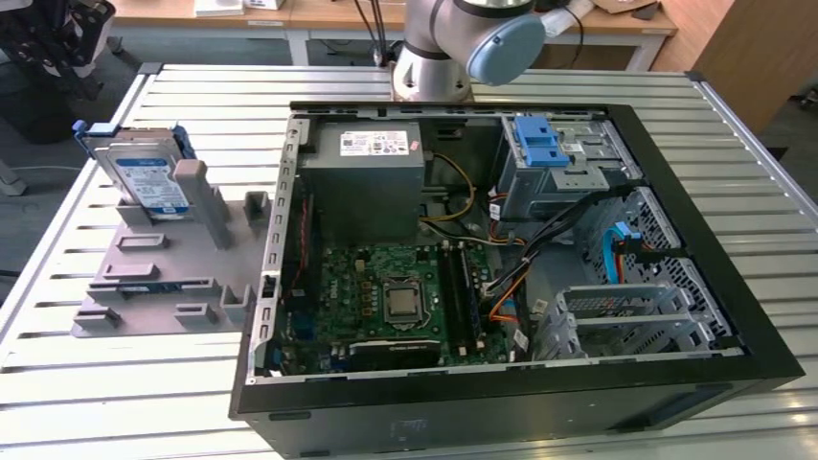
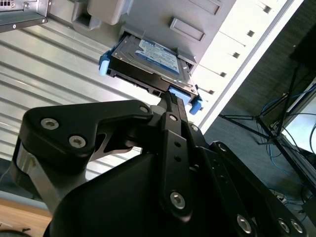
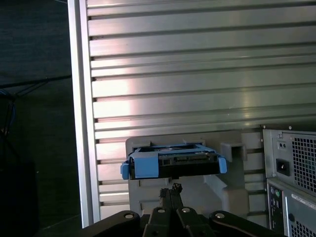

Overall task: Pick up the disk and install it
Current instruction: 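Pick up the disk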

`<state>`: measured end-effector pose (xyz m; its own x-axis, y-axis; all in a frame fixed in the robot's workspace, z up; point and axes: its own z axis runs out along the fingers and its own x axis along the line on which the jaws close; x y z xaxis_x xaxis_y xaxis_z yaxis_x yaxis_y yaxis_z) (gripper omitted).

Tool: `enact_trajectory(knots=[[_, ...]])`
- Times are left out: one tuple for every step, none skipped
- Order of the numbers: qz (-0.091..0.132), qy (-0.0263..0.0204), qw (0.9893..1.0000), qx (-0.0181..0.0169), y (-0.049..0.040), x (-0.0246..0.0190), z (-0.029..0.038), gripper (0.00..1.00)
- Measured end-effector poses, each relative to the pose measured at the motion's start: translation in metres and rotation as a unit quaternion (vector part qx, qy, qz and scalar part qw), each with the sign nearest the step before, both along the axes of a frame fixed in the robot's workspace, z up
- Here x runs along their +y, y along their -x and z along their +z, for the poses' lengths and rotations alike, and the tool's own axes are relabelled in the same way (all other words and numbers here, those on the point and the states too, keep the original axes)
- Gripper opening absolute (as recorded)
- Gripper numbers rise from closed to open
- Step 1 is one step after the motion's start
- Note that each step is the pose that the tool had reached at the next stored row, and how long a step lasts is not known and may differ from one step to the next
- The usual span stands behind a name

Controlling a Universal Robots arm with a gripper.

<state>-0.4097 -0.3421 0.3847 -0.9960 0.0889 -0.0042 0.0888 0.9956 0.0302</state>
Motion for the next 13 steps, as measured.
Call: enact_trajectory(knots=[[0.0, 0.0, 1.0, 0.0, 0.0, 0.0, 0.0, 0.11], [0.001, 0.0, 1.0, 0.0, 0.0, 0.0, 0.0, 0.11], [0.003, 0.0, 1.0, 0.0, 0.0, 0.0, 0.0, 0.11], [0.004, 0.0, 1.0, -0.0001, 0.0001, 0.0, 0.0, 0.11], [0.006, 0.0, 1.0, 0.0, 0.0002, 0.0, 0.0, 0.11], [0.008, 0.0, 1.0, 0.0, 0.0002, 0.0, 0.0, 0.11], [0.009, 0.0, 1.0, 0.0, 0.0003, 0.0, 0.0, 0.11], [0.011, 0.0, 0.9999, 0.0, 0.0003, 0.0, 0.0, 0.11], [0.012, 0.0, 0.9999, 0.0, 0.0005, 0.0, 0.0, 0.11], [0.013, 0.0, 0.9999, 0.0, 0.0006, 0.0, 0.0, 0.11], [0.014, 0.0, 0.9999, 0.0, 0.0007, 0.0, 0.0, 0.11], [0.015, 0.0, 0.9999, 0.0, 0.0008, 0.0, 0.0, 0.11], [0.016, 0.0, 0.9999, 0.0, 0.0009, 0.0, 0.0, 0.11]])
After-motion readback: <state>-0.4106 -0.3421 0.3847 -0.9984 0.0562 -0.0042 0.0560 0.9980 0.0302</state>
